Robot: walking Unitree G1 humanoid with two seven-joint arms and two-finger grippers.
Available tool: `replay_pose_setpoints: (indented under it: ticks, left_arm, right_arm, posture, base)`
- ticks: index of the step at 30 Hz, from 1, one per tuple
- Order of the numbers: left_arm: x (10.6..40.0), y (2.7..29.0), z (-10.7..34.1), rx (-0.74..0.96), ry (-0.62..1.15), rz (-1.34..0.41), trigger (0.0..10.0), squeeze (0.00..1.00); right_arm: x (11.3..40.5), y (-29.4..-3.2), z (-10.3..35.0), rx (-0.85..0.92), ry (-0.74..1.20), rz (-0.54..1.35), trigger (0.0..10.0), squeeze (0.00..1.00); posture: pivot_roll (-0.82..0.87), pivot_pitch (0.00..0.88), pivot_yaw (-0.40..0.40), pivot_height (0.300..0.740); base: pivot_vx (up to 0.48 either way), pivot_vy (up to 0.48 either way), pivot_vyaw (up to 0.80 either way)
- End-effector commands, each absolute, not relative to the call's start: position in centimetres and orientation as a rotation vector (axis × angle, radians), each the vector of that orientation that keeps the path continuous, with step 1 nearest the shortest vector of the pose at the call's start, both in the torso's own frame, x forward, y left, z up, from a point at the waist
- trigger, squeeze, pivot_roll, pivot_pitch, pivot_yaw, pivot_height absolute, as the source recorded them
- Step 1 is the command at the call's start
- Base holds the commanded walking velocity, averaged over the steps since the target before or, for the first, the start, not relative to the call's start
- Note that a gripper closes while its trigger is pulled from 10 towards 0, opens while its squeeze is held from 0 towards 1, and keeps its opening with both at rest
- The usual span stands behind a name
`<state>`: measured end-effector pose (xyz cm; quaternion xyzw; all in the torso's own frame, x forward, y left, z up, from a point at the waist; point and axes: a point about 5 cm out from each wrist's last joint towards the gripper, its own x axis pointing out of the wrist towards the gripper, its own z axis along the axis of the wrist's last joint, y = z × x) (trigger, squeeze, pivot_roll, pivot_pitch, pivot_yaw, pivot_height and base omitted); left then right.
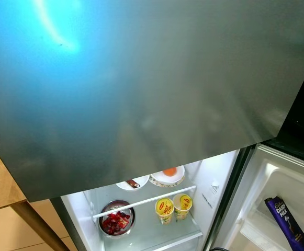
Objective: Restocking fridge
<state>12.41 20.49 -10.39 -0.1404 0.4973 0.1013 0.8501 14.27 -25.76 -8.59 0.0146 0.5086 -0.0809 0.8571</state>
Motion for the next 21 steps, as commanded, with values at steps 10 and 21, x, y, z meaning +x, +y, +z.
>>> replay_pose_setpoints:
  ticks: [10,21]
  left_arm:
    - [12.69,20.83,-10.27,-0.261,1.053,0.200,10.0,0.00]
    - [12.41,20.87,-10.34,-0.266,1.057,0.204,10.0,0.00]
  right_arm:
    - [13.81,-25.57,-8.85,0.044,1.087,-0.189,10.0,0.00]
    - [13.64,-26.29,-8.68,0.020,1.089,-0.193,10.0,0.00]
  posture:
    - [-0.05,0.000,0.019,0.740]
    - [-0.06,0.000,0.006,0.740]
  base:
    - [0.000,0.000,0.00]
    - [0.000,0.000,0.00]
